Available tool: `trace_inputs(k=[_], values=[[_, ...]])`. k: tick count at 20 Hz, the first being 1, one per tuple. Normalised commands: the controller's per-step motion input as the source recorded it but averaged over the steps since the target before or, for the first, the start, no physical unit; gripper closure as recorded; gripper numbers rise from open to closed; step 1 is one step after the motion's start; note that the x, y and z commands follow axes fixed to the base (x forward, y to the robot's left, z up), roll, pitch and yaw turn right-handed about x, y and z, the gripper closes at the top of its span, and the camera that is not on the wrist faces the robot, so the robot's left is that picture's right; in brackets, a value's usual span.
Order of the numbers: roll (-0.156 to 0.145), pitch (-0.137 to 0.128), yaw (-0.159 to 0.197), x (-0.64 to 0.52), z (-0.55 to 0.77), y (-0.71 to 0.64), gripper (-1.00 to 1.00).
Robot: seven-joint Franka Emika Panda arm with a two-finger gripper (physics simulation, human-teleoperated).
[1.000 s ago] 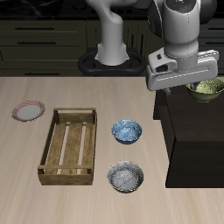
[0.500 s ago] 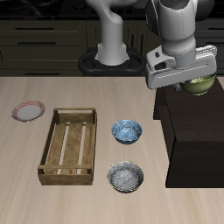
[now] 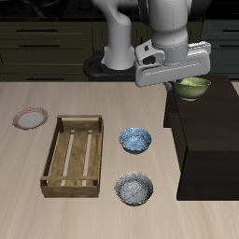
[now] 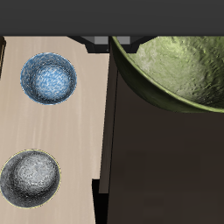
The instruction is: Place the green bowl in the wooden tray
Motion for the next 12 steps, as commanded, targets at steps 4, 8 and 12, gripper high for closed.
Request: trace_inputs(k=[4,8,12], values=[[-0.071,-0.031,-0.023,-0.08,0.11,-0.88,1.00],[-0.098,0.004,-0.032,0.08,0.04,-0.83,1.00],[-0.146,-0.006,-0.028,0.06,0.01,-1.34,1.00]])
